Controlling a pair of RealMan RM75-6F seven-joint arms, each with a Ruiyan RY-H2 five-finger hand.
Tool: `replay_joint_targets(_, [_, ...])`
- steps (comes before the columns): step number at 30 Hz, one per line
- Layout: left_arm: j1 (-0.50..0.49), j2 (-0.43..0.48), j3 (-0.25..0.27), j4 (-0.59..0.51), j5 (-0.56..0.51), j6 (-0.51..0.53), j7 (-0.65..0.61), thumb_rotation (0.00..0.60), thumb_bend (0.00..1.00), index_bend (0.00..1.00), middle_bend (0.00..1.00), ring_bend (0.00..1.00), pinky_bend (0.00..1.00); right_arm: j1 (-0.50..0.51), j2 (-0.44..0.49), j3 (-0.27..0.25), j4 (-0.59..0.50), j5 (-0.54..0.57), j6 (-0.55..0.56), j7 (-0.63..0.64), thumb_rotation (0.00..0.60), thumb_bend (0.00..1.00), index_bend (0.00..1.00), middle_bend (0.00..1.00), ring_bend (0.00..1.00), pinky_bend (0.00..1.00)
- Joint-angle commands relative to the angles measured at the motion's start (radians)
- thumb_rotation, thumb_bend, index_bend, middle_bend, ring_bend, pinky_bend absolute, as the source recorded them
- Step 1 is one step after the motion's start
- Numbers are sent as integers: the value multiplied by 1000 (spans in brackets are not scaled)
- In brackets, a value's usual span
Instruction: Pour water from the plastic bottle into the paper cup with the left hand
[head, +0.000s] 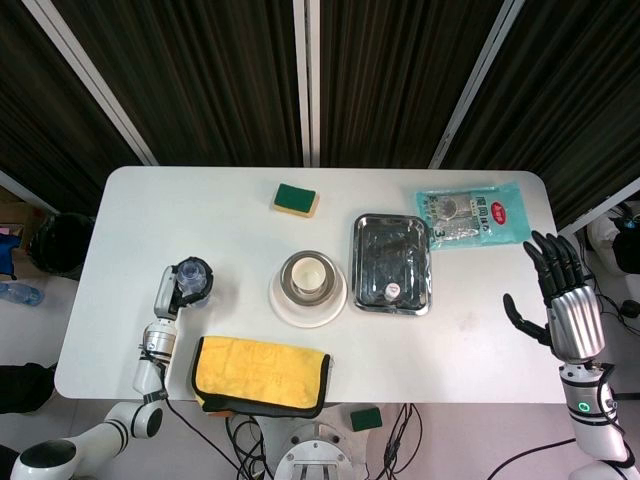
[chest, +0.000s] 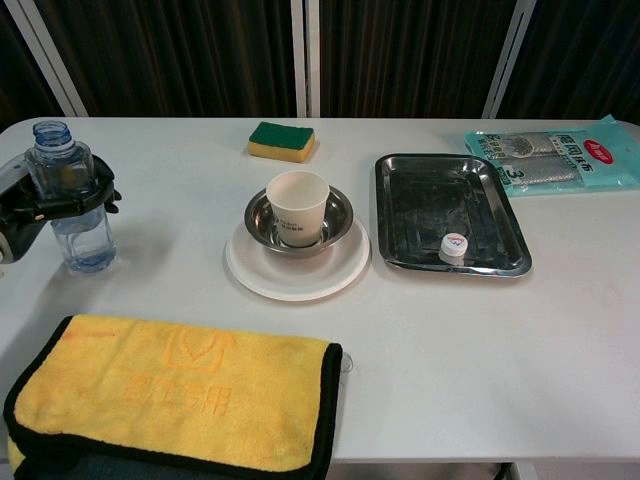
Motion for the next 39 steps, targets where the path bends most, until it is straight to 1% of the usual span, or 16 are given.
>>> replay_joint_targets(1, [-1, -5, 2, 10, 3, 0, -8, 600, 496, 492, 606, 415, 416, 0, 0, 1, 0, 1, -1, -1, 600, 387, 0, 0, 0, 0])
replay_joint_targets(7, [-2, -6, 6, 24, 13, 7, -25, 600, 495, 425, 540, 393, 416, 1, -1, 0, -2, 3, -6, -6, 600, 387, 0, 0, 0, 0])
replay_joint_targets(10, [-2, -6, 9, 27, 19, 14, -30, 600, 489, 340, 490, 358, 406, 2, -2, -1, -2, 3, -9, -8, 600, 388, 0, 0, 0, 0])
replay_joint_targets(13, [-1, -5, 12, 31, 23, 17, -34, 600, 464, 230, 413, 301, 372, 3, -3, -1, -3, 2, -9, -10, 600, 388, 0, 0, 0, 0])
replay_joint_targets(18, [2, -5, 10, 35, 18, 15, -35, 600, 444, 156, 349, 254, 331, 2, -3, 0, -4, 2, -6, -13, 600, 390, 0, 0, 0, 0])
replay_joint_targets(20, [3, -4, 13, 38, 22, 18, -32, 600, 420, 106, 299, 218, 304, 1, -3, 1, -5, 2, -4, -13, 600, 390, 0, 0, 0, 0])
replay_joint_targets(22, [3, -5, 16, 44, 26, 23, -25, 600, 366, 52, 226, 167, 271, 1, -3, 1, -5, 2, -4, -12, 600, 390, 0, 0, 0, 0])
replay_joint_targets(23, [3, -6, 17, 51, 28, 28, -13, 600, 339, 41, 205, 156, 263, 1, -4, 1, -4, 2, -4, -13, 600, 390, 0, 0, 0, 0])
replay_joint_targets(25, [3, -9, 15, 53, 25, 29, -4, 600, 233, 27, 168, 145, 255, 1, -4, 1, -4, 2, -4, -14, 600, 391, 0, 0, 0, 0])
replay_joint_targets(28, [4, -9, 12, 51, 22, 32, 2, 600, 109, 26, 162, 144, 254, 1, -5, 2, -3, 5, -6, -13, 600, 391, 0, 0, 0, 0])
replay_joint_targets(31, [5, -5, 15, 47, 26, 37, 9, 600, 63, 19, 151, 134, 242, 2, -6, 3, -2, 7, -7, -11, 600, 390, 0, 0, 0, 0])
replay_joint_targets(35, [7, 2, 20, 37, 31, 42, 19, 600, 42, 3, 118, 102, 219, 2, -7, 3, -1, 4, -4, -10, 600, 390, 0, 0, 0, 0])
replay_joint_targets(39, [12, 0, 15, 36, 31, 66, 41, 600, 18, 0, 29, 27, 178, 1, -6, 4, -1, 3, -1, -8, 600, 391, 0, 0, 0, 0])
